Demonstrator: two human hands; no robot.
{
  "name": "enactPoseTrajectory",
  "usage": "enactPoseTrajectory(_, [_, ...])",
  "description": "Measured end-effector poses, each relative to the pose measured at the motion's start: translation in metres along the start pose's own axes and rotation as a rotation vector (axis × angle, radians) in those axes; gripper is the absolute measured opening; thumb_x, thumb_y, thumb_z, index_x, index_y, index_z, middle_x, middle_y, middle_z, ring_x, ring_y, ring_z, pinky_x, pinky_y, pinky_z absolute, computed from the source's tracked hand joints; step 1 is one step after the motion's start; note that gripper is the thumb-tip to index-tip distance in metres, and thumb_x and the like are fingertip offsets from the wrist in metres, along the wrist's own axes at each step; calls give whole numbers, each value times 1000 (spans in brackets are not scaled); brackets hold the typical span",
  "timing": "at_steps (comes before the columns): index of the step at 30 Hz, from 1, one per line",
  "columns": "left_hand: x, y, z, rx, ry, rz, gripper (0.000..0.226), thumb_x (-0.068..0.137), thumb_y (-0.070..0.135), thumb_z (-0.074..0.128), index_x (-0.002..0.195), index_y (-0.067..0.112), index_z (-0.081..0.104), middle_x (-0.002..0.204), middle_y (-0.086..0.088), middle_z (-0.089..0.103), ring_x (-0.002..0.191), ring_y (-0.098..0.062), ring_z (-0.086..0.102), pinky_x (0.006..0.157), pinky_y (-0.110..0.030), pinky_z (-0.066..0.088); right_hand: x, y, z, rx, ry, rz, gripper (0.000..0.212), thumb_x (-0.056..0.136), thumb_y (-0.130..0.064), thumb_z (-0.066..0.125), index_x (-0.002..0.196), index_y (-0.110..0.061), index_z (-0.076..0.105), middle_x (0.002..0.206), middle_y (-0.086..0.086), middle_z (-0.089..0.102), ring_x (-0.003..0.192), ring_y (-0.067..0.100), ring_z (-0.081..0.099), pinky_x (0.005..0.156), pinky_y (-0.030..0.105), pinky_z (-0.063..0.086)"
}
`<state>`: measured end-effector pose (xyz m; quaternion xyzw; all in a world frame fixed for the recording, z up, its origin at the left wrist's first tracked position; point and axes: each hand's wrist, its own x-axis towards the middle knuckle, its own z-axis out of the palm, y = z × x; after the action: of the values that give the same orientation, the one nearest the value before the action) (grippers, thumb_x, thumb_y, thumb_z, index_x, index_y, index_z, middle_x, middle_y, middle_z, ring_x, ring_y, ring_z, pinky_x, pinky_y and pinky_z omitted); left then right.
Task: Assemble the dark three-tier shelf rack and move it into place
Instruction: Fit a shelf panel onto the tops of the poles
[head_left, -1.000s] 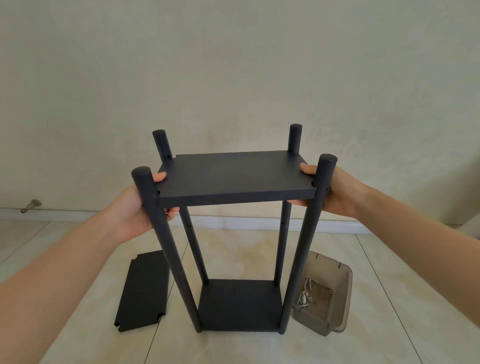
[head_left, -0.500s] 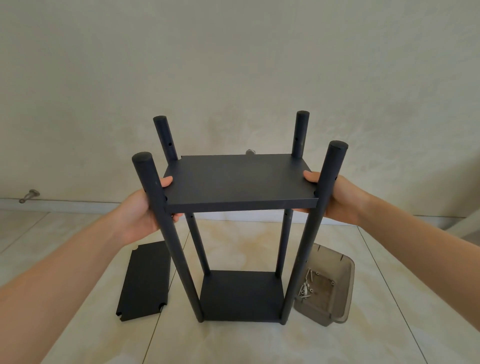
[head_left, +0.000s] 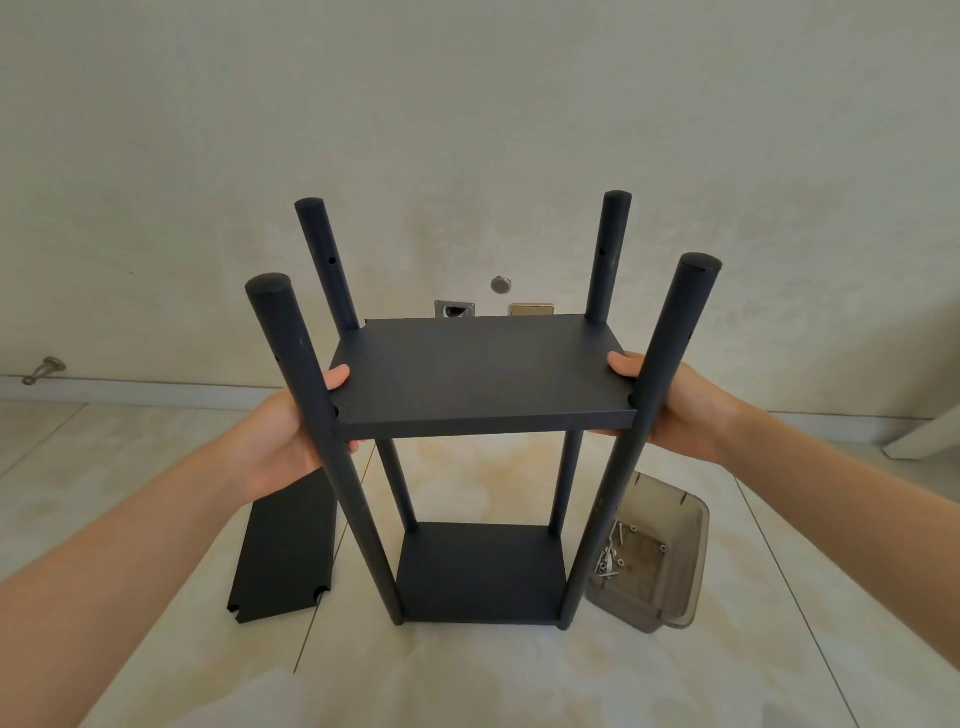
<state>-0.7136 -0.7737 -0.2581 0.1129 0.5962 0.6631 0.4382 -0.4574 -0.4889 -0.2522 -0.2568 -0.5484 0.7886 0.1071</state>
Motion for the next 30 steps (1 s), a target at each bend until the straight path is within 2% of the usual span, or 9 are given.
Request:
enactPoseTrajectory(5, [1,-9,-2,62,37,-1,52,73,37,69,120,15,62,96,-2,78,81,-18,76,75,-37,55,3,13,-2,15,11,23,44,98,-26,55,138,-8,52,131,14,64,110,31,66,93,49,54])
enactPoseTrajectory(10, [1,-18,-3,75,80,-29,62,75,35,67,131,13,56,122,-9,70,99,-26,72,69,-39,63,5,25,-5,18,26,51,45,97,-26,56,138,-9,51,128,13,66,108,31,68,89,49,57])
enactPoseTrajectory(13, [3,-25,-3,46,82,-70,62,78,34,67,135,13,54,124,-11,68,105,-29,71,73,-43,60,7,33,-7,28,30,67,45,96,-27,58,137,-9,52,121,10,69,103,29,70,79,44,60])
enactPoseTrajectory(15, [9,-31,1,7,135,-129,53,92,34,60,138,11,49,113,-11,67,115,-30,64,84,-43,53,7,37,-7,29,27,65,46,95,-27,58,137,-9,52,120,10,70,103,28,70,80,44,60])
enactPoseTrajectory(21, [21,-34,8,-39,241,-218,29,105,34,48,113,6,51,94,-11,59,82,-24,59,89,-40,49,9,44,-11,62,11,73,46,91,-28,62,134,-10,56,122,8,70,103,23,71,73,34,60])
enactPoseTrajectory(25, [39,-22,-1,277,292,-194,34,110,26,35,97,2,54,85,-11,55,72,-22,54,99,-26,48,12,44,-14,57,2,78,48,87,-29,63,132,-11,57,120,7,71,100,21,72,73,33,60])
enactPoseTrajectory(26, [45,-16,-5,331,300,-184,29,109,27,39,103,2,54,89,-13,54,75,-22,53,95,-24,50,13,45,-14,50,5,80,49,87,-29,63,132,-12,57,120,7,70,100,21,72,74,33,60])
enactPoseTrajectory(28, [55,-10,-11,360,214,-23,31,103,37,52,125,15,53,114,-2,61,92,-19,63,67,-24,61,14,46,-16,40,8,85,50,87,-30,63,133,-12,57,123,7,69,101,21,71,80,35,59])
enactPoseTrajectory(30, [56,-7,-12,307,169,35,39,97,44,60,129,25,52,124,8,60,101,-17,65,57,-28,60,14,46,-17,42,0,82,51,86,-30,63,133,-13,57,123,7,69,101,21,71,80,34,60])
